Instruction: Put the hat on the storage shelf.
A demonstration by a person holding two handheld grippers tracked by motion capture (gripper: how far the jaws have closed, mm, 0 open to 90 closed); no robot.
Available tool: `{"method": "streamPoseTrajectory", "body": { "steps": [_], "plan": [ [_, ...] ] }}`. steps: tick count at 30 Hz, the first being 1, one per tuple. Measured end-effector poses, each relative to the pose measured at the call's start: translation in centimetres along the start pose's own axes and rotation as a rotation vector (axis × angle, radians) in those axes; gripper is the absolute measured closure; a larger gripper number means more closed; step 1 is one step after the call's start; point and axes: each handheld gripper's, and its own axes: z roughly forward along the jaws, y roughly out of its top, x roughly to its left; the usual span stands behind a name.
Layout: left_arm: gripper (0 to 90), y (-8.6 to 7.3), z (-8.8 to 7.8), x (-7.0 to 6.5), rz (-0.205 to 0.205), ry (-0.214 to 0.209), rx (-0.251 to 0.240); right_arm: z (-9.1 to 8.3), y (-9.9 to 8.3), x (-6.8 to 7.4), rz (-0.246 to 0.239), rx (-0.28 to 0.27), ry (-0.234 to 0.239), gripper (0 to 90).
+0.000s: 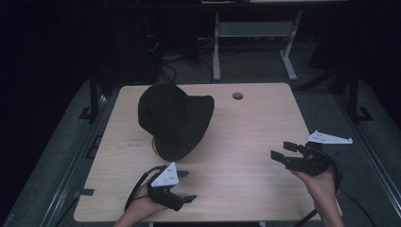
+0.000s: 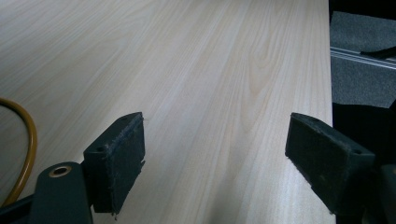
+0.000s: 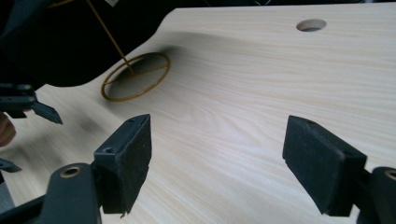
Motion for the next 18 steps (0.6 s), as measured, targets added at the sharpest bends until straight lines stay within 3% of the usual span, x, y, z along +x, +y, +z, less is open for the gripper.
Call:
{"method": "streamPoseTrajectory", "body": {
  "steps": [13,18],
  "plan": [
    [19.5,0.0,-0.1,-0.1,-0.010,0.002,0.003,-0.7,-2.9,-0.5,0.036,-0.005,-0.015,23.3],
    [19.6,0.0,-0.1,-0.2,-0.014,-0.002,-0.005,-1.1,-3.8,-0.1,0.038,-0.034,-0.019,22.2]
  ]
}}
